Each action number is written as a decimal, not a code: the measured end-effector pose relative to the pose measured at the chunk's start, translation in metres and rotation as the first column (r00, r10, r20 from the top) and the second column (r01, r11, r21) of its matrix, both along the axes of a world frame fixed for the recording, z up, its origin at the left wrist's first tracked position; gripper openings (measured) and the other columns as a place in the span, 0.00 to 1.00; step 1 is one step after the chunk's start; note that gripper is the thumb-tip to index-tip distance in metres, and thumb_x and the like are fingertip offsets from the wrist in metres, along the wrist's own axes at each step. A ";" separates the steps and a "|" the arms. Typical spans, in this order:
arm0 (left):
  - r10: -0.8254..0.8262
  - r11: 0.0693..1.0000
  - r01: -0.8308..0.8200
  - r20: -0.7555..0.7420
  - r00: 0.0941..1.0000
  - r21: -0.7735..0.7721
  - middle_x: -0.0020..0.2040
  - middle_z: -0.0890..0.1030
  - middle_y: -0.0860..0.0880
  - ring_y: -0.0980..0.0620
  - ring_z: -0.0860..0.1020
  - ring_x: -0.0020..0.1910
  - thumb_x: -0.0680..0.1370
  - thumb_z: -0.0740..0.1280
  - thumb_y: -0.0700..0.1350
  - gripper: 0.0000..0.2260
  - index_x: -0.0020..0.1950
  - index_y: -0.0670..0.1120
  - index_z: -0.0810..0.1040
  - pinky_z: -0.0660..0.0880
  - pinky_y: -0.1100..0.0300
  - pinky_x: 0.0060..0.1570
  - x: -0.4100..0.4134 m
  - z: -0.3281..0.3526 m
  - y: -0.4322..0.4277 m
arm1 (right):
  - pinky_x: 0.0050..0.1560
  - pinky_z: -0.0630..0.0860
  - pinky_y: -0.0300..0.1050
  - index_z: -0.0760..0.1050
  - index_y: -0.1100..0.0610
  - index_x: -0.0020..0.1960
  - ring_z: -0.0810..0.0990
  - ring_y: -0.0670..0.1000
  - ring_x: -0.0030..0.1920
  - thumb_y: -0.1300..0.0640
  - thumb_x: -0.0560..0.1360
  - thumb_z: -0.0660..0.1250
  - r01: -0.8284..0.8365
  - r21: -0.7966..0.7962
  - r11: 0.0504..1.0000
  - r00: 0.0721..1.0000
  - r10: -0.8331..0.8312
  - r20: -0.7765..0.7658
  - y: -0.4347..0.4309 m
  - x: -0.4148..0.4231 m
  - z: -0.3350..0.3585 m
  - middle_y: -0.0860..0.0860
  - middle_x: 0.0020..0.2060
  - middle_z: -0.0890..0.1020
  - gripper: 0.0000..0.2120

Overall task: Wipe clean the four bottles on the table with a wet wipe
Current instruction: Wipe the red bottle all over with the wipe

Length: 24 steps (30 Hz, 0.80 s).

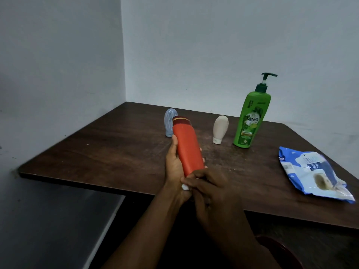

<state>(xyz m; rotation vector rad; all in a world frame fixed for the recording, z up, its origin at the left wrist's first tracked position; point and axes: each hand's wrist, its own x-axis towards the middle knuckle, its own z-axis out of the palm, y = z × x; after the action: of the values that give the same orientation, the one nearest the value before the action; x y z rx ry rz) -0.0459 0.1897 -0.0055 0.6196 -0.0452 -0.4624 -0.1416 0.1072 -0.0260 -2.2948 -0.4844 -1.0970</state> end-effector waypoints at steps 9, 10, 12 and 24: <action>0.044 0.999 -0.043 0.048 0.998 -0.018 0.44 0.80 0.42 0.46 0.78 0.38 0.76 0.60 0.68 0.33 0.62 0.40 0.77 0.75 0.52 0.42 0.001 -0.005 0.000 | 0.50 0.75 0.31 0.85 0.46 0.51 0.81 0.38 0.51 0.63 0.75 0.73 0.060 0.271 0.961 0.982 -0.007 -0.190 -0.037 0.010 0.010 0.40 0.48 0.84 0.12; 0.044 0.999 -0.043 0.051 0.998 -0.023 0.45 0.81 0.42 0.46 0.78 0.38 0.76 0.60 0.68 0.33 0.63 0.40 0.77 0.75 0.52 0.42 0.001 -0.005 0.000 | 0.50 0.76 0.32 0.85 0.46 0.50 0.82 0.38 0.50 0.63 0.74 0.74 0.068 0.295 0.953 0.980 -0.008 -0.200 -0.037 0.011 0.010 0.40 0.47 0.84 0.12; 0.046 0.999 -0.045 0.055 0.997 -0.023 0.45 0.81 0.41 0.46 0.78 0.39 0.76 0.60 0.68 0.34 0.64 0.40 0.77 0.75 0.52 0.42 0.001 -0.005 0.000 | 0.49 0.76 0.31 0.85 0.47 0.50 0.82 0.38 0.49 0.64 0.74 0.74 0.084 0.313 0.946 0.981 -0.023 -0.193 -0.034 0.010 0.009 0.39 0.47 0.84 0.12; 0.011 0.999 -0.008 0.058 0.998 -0.054 0.46 0.81 0.41 0.46 0.78 0.40 0.74 0.64 0.68 0.34 0.64 0.40 0.76 0.75 0.52 0.42 0.000 -0.004 -0.002 | 0.56 0.74 0.31 0.85 0.51 0.48 0.81 0.38 0.51 0.63 0.71 0.71 -0.024 0.090 0.996 1.000 0.025 -0.011 -0.017 0.000 0.014 0.38 0.48 0.82 0.11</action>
<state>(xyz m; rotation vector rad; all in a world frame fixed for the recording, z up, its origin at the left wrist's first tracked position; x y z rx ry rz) -0.0455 0.1881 -0.0098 0.5803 -0.1096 -0.4328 -0.1419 0.0902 -0.0117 -2.2106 -0.4483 -1.0710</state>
